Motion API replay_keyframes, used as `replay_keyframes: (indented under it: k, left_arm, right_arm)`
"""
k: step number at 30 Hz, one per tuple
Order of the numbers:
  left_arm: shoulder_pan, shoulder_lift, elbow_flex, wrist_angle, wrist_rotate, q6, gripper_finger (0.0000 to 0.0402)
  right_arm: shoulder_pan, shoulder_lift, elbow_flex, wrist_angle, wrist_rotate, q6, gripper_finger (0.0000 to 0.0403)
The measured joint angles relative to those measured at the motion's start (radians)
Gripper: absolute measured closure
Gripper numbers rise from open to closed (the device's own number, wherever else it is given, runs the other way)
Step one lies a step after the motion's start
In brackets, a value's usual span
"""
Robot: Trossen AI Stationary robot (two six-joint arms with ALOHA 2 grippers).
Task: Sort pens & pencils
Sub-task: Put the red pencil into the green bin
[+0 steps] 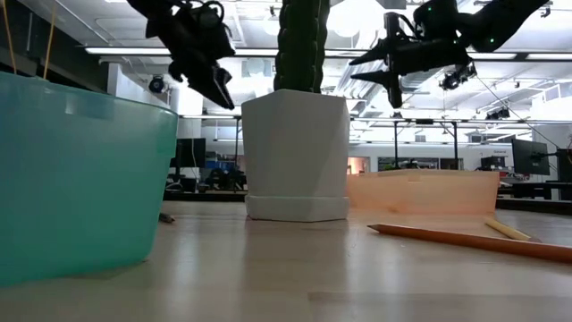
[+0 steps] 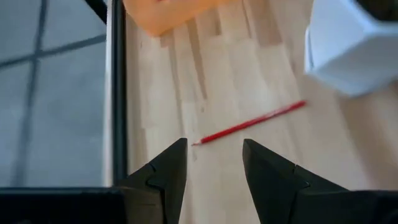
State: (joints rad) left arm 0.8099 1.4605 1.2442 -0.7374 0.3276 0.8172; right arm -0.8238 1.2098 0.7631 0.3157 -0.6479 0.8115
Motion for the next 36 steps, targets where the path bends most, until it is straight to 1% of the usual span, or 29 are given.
replay_keyframes:
  k: [2, 4, 7, 9, 11, 14, 17, 19, 22, 26, 28, 29, 31, 36]
  left_arm:
    - [-0.040, 0.006, 0.000, 0.004, -0.057, 0.071, 0.0259]
    - [-0.079, 0.021, 0.000, 0.000, -0.090, 0.128, 0.0259]
    - [-0.135, 0.045, 0.000, -0.001, -0.183, 0.164, 0.0259]
    - [-0.154, 0.064, 0.000, -0.005, -0.263, 0.120, 0.0259]
    - [-0.152, 0.080, 0.000, -0.006, -0.333, -0.020, 0.0259]
    - [-0.137, 0.098, 0.000, -0.045, -0.311, -0.239, 0.0259]
    - [-0.121, 0.100, 0.000, -0.050, -0.237, -0.414, 0.0259]
    - [-0.120, 0.107, 0.000, -0.025, -0.200, -0.528, 0.0259]
    - [-0.116, 0.108, 0.000, 0.005, -0.165, -0.637, 0.0259]
    - [-0.116, 0.128, 0.000, 0.035, -0.138, -0.714, 0.0259]
    - [-0.116, 0.136, 0.002, 0.046, -0.130, -0.702, 0.0259]
    - [-0.116, 0.138, 0.001, 0.032, -0.114, -0.671, 0.0259]
    - [-0.116, 0.138, 0.000, 0.007, -0.087, -0.574, 0.0259]
    - [-0.134, 0.138, 0.000, 0.004, -0.071, -0.315, 0.0259]
  right_arm:
    - [0.000, 0.000, 0.000, -0.004, 0.000, -0.002, 0.0290]
    - [0.000, 0.000, 0.000, -0.004, 0.000, -0.005, 0.0290]
    - [0.000, 0.000, 0.000, -0.004, 0.000, -0.009, 0.0290]
    - [0.000, 0.000, 0.000, -0.004, 0.000, -0.009, 0.0290]
    - [0.000, 0.000, 0.000, -0.005, 0.000, -0.013, 0.0290]
    - [0.000, 0.000, 0.000, -0.004, 0.000, -0.025, 0.0290]
    - [0.000, 0.000, 0.000, -0.004, 0.000, -0.027, 0.0290]
    - [0.000, 0.000, 0.000, -0.004, 0.000, -0.031, 0.0290]
    - [0.000, 0.000, 0.000, -0.005, -0.003, -0.032, 0.0290]
    - [0.000, 0.000, 0.000, -0.005, -0.005, -0.034, 0.0290]
    - [0.000, 0.000, 0.000, -0.005, -0.013, -0.034, 0.0290]
    - [0.000, 0.000, 0.000, -0.005, -0.018, -0.035, 0.0290]
    - [0.000, 0.000, 0.000, -0.005, -0.035, -0.035, 0.0290]
    - [0.000, 0.000, 0.000, -0.005, -0.062, -0.034, 0.0290]
